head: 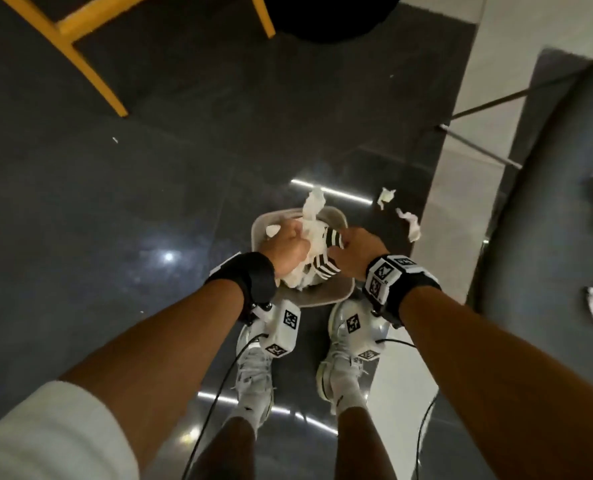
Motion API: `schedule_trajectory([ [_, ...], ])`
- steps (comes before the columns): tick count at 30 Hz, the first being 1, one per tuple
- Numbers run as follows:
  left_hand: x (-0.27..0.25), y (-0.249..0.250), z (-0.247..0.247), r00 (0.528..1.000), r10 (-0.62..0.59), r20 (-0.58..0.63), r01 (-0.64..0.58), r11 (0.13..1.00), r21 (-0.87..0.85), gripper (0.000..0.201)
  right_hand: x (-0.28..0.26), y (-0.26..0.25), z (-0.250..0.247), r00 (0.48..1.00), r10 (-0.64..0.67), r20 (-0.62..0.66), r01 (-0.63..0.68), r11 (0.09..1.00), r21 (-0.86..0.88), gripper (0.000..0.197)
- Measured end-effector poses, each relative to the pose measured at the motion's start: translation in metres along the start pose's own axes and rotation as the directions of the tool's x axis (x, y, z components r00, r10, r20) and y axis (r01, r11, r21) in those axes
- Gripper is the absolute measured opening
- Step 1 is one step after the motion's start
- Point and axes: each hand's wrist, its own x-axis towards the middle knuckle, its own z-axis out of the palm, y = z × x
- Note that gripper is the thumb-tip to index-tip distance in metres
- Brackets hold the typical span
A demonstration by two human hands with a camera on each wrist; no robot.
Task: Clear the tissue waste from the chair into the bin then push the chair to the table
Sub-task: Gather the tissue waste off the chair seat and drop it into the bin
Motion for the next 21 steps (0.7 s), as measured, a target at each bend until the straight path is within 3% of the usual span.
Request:
schedule_trajectory([
  [4,0.04,-0.028,0.001,0.986,0.145,0.077,-0.164,0.903,0.397,0.045,0.033,0.004,0.02,1.0,0.018,0.0,-0.017,1.0,0.022,0.033],
  [7,0.061,-0.025,-0.007,0.913,0.405,-0.049,-0.337,0.817,0.468,0.04,0.043,0.017,0.004,0.989,0.025,-0.143,0.001,0.984,0.181,0.034],
  [12,0.098,-0.011,-0.014,0.842,0.515,-0.16,-0.317,0.712,0.626,0.031,0.076,0.046,-0.022,0.933,0.196,-0.303,-0.04,0.891,0.453,0.033],
  [14,0.104,-0.009,-0.017,0.807,0.555,-0.203,-0.271,0.653,0.707,0.041,0.094,0.064,-0.025,0.922,0.242,-0.303,-0.059,0.86,0.507,0.04],
  [17,0.109,-0.008,-0.019,0.816,0.574,-0.075,-0.333,0.571,0.751,0.061,0.112,0.085,-0.022,0.947,0.223,-0.233,-0.079,0.861,0.502,0.041],
  [19,0.109,-0.003,-0.019,0.826,0.558,0.081,-0.459,0.582,0.671,0.057,0.111,0.083,-0.023,0.964,0.179,-0.195,-0.07,0.883,0.464,0.03],
  [21,0.11,0.006,-0.021,0.827,0.548,0.128,-0.471,0.549,0.691,0.045,0.112,0.078,-0.024,0.975,0.152,-0.159,-0.066,0.892,0.447,0.015],
])
